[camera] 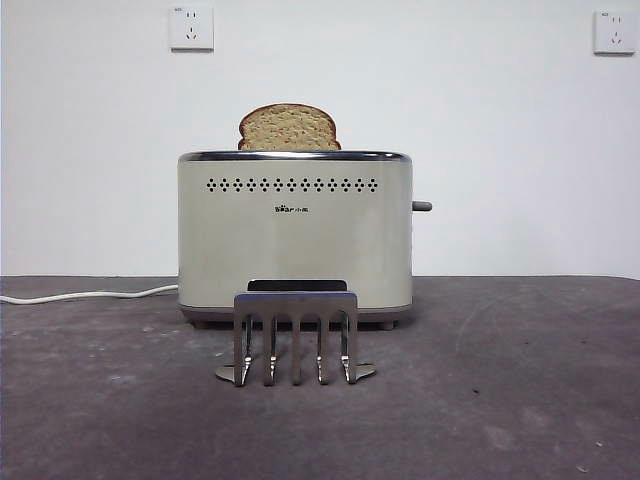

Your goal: Pick up a slice of bread from the rack,put the bread on the toaster,press the button

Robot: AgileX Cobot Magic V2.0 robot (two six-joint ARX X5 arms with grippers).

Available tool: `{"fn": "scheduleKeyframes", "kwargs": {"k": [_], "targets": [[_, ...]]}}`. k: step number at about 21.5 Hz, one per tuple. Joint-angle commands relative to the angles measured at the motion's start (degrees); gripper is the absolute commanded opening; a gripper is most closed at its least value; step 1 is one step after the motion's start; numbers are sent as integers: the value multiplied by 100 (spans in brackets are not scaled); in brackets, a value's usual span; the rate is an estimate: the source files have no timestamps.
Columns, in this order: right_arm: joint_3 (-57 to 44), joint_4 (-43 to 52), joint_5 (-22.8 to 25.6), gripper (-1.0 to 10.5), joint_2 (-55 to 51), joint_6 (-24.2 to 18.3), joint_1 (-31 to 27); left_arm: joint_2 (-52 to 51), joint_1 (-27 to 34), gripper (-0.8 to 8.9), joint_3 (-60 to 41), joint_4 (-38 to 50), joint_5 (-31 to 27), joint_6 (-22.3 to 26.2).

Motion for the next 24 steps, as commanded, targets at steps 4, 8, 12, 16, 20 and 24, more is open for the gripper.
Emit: {"fn": "scheduleKeyframes", "kwargs": {"k": [4, 8, 12, 16, 20, 24], "targets": [[-42, 17, 13, 1, -2, -46, 0, -13, 13, -4, -83, 13, -11, -39], [-44, 129, 527, 1, -236, -284, -109, -13, 13, -4, -83, 13, -11, -39], [-363, 1335, 890, 1, -1239, -85, -234, -15, 13, -4, -83, 13, -11, -39], [-1543, 2868, 1290, 1, -2415, 42, -435, -13, 13, -4, -83, 13, -11, -39], [-3274, 4387, 1375, 1, -3462, 337, -614, -13, 13, -4, -83, 13, -11, -39], [-4470, 5394, 1386, 1, -4146, 516, -688, -13, 13, -4, -83, 13, -11, -39]]}}
